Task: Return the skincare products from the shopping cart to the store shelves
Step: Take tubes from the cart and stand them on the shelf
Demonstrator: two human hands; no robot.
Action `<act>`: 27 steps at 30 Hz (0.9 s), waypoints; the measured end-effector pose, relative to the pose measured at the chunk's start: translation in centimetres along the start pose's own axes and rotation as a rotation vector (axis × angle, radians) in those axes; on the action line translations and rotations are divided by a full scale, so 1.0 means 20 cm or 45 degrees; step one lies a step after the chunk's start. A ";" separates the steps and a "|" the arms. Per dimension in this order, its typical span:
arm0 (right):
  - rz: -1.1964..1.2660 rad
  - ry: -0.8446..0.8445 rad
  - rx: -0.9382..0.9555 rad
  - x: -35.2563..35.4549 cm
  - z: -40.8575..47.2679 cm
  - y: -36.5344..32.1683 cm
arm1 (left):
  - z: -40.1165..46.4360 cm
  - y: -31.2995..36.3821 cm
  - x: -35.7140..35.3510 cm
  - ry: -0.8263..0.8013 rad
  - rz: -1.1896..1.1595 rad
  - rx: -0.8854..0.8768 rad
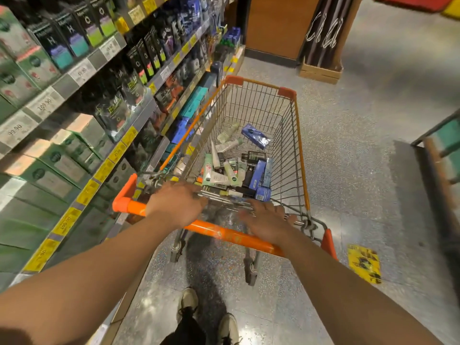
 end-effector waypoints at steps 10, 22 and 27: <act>-0.008 0.018 -0.041 0.05 0.07 -0.01 | 0.05 0.02 0.04 -0.047 0.016 -0.036; 0.239 0.250 -0.081 0.11 0.13 0.00 | 0.20 -0.02 0.03 -0.257 -0.107 -0.050; 0.293 0.251 -0.027 0.19 0.16 -0.07 | 0.30 0.06 0.13 -0.205 -0.266 -0.112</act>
Point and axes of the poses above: each hand's wrist, its own z-axis towards the middle knuckle, its own x-axis out of the back of the hand, y = z × x, the point moved 8 cm from there along z, towards the middle knuckle, and after that the axes turned 4 degrees about y, right-handed, at the moved point
